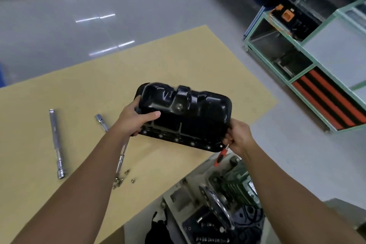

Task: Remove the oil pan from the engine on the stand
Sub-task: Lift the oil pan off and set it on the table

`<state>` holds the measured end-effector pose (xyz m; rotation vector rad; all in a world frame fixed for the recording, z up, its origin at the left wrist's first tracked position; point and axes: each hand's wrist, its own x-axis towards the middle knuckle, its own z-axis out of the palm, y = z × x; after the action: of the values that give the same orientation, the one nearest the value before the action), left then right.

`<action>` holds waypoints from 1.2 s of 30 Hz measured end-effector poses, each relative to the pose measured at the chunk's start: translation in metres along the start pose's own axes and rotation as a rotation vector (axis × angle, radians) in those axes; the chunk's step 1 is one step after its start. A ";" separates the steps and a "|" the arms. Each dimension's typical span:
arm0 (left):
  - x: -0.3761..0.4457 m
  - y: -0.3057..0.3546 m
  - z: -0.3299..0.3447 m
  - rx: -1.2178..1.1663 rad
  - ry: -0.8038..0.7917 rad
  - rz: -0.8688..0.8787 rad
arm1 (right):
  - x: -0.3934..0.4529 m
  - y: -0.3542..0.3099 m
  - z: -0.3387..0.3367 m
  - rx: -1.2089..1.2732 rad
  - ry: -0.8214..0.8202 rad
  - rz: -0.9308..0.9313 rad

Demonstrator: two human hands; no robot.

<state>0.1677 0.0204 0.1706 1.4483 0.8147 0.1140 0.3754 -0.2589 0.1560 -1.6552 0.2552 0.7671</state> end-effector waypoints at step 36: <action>-0.060 -0.130 -0.051 -0.300 -0.002 -0.632 | -0.078 0.135 0.225 0.246 -0.257 0.685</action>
<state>0.0442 0.0094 0.0835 0.8617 1.1639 -0.2368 0.1642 -0.0992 0.0855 -1.2120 0.7221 1.3872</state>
